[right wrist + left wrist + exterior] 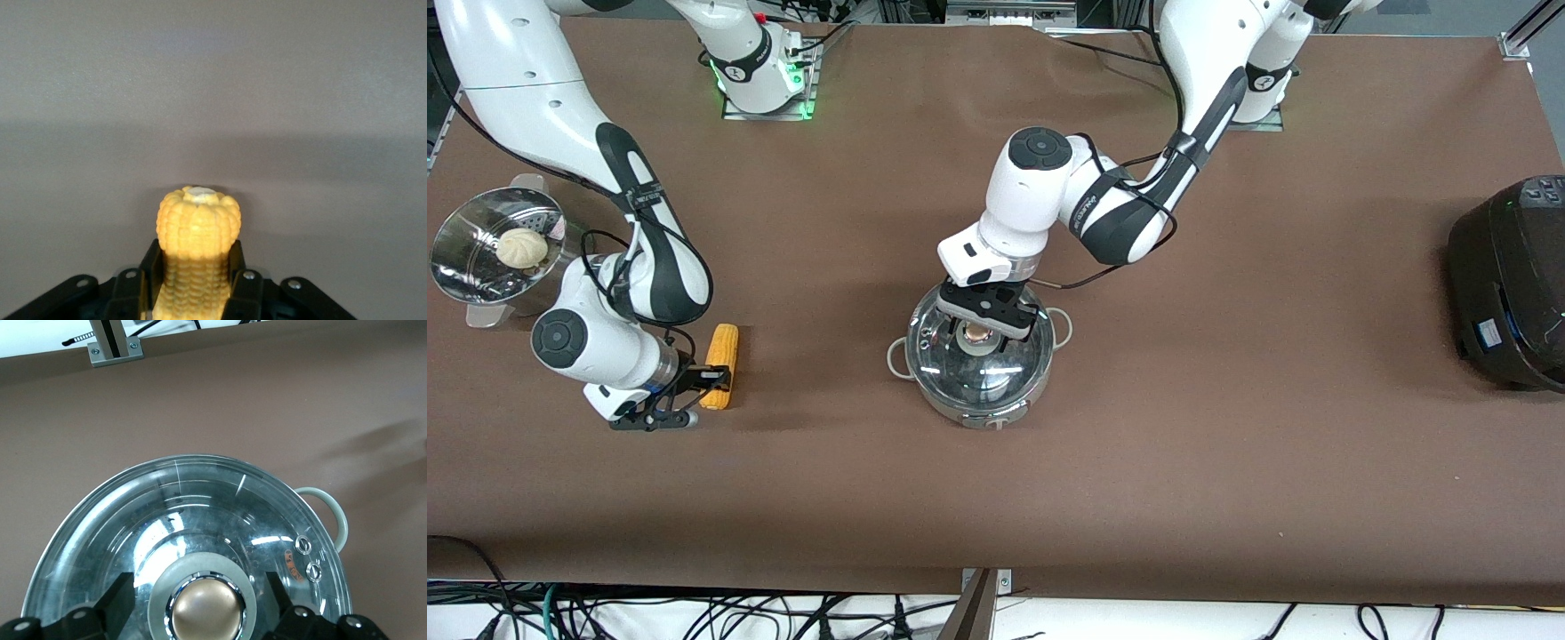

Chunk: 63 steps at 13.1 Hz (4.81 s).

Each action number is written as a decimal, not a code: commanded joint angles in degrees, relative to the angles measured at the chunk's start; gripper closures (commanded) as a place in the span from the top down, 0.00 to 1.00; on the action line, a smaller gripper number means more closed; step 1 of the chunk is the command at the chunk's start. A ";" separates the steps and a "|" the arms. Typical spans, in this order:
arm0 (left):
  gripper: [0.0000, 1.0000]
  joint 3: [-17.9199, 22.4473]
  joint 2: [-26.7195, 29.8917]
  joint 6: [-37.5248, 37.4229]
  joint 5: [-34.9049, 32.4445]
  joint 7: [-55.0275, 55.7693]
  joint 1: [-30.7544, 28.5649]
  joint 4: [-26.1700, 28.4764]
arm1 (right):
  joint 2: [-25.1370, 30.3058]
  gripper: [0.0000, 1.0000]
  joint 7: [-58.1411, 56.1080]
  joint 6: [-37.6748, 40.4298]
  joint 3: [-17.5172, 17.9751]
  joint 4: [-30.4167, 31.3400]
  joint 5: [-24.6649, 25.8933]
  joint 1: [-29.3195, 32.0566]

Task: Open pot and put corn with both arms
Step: 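Grasp the lid knob with the left gripper while the right gripper grasps the corn, then lift the lid aside with the left gripper while the right gripper carries corn over pot, then set the lid on the table with the left gripper while the right gripper lowers corn, then open the right gripper to drop the corn into the pot and withdraw both arms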

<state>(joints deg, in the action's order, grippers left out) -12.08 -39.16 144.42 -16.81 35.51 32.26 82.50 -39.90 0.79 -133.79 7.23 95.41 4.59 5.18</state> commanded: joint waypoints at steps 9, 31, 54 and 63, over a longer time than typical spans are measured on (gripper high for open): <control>0.09 0.48 0.74 -3.60 -2.35 0.96 0.52 -1.55 | 1.31 0.06 -1.14 1.32 0.86 0.13 -0.37 0.10; 0.43 -0.13 13.58 -19.01 -1.82 -33.14 -30.24 22.26 | 1.51 0.02 46.30 9.09 18.61 -20.61 6.38 -20.02; 1.00 0.22 39.51 -55.21 17.24 -30.41 -38.94 11.36 | 15.55 1.00 15.56 43.69 16.08 -20.53 2.01 4.83; 1.00 0.04 39.24 -55.83 18.48 -31.73 -39.82 10.48 | 34.00 1.00 16.44 36.92 7.27 -1.64 2.00 4.84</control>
<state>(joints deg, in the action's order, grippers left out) -11.52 -1.29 87.90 0.20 5.02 -6.61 91.82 -13.69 16.31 -95.16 15.98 86.14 7.40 10.08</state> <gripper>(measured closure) 0.000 0.000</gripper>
